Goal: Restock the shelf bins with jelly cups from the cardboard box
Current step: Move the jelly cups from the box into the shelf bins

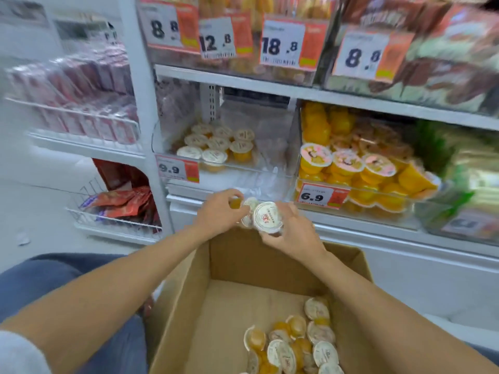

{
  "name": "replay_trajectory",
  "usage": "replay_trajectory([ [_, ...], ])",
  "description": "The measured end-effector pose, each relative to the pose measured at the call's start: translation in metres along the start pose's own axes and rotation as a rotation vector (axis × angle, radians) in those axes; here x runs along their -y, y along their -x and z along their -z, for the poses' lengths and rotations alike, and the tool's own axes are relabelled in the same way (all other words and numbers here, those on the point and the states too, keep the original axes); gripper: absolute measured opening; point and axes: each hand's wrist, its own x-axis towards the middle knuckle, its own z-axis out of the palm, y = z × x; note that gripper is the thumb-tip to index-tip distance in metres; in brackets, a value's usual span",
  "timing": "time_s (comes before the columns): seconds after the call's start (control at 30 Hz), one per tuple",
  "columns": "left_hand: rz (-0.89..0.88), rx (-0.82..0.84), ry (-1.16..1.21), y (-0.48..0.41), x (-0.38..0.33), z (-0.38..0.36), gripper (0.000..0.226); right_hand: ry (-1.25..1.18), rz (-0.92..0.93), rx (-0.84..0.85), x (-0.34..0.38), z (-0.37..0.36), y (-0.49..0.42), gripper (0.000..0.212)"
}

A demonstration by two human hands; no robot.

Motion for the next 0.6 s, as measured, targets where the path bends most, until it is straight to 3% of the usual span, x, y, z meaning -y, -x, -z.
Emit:
replay_trajectory([
  [0.13,-0.193,-0.172,-0.032,-0.026,-0.041,0.064,0.024,-0.112,0.075,-0.189,0.035,0.032,-0.048,0.059],
  [0.27,-0.079,-0.201,0.07,-0.076,-0.048,0.107,0.027,-0.343,-0.074,-0.333,0.058,0.049,-0.107,0.04],
  [0.33,0.042,-0.123,0.091,-0.104,-0.036,0.121,0.033,-0.46,-0.251,-0.254,0.061,0.049,-0.14,0.041],
  [0.47,0.314,0.091,0.121,-0.139,-0.008,0.138,0.029,-0.825,-0.593,-0.021,0.063,0.025,-0.194,0.066],
  [0.6,0.419,0.358,0.004,-0.156,0.015,0.141,0.019,-1.206,-0.712,0.21,0.069,-0.003,-0.217,0.047],
])
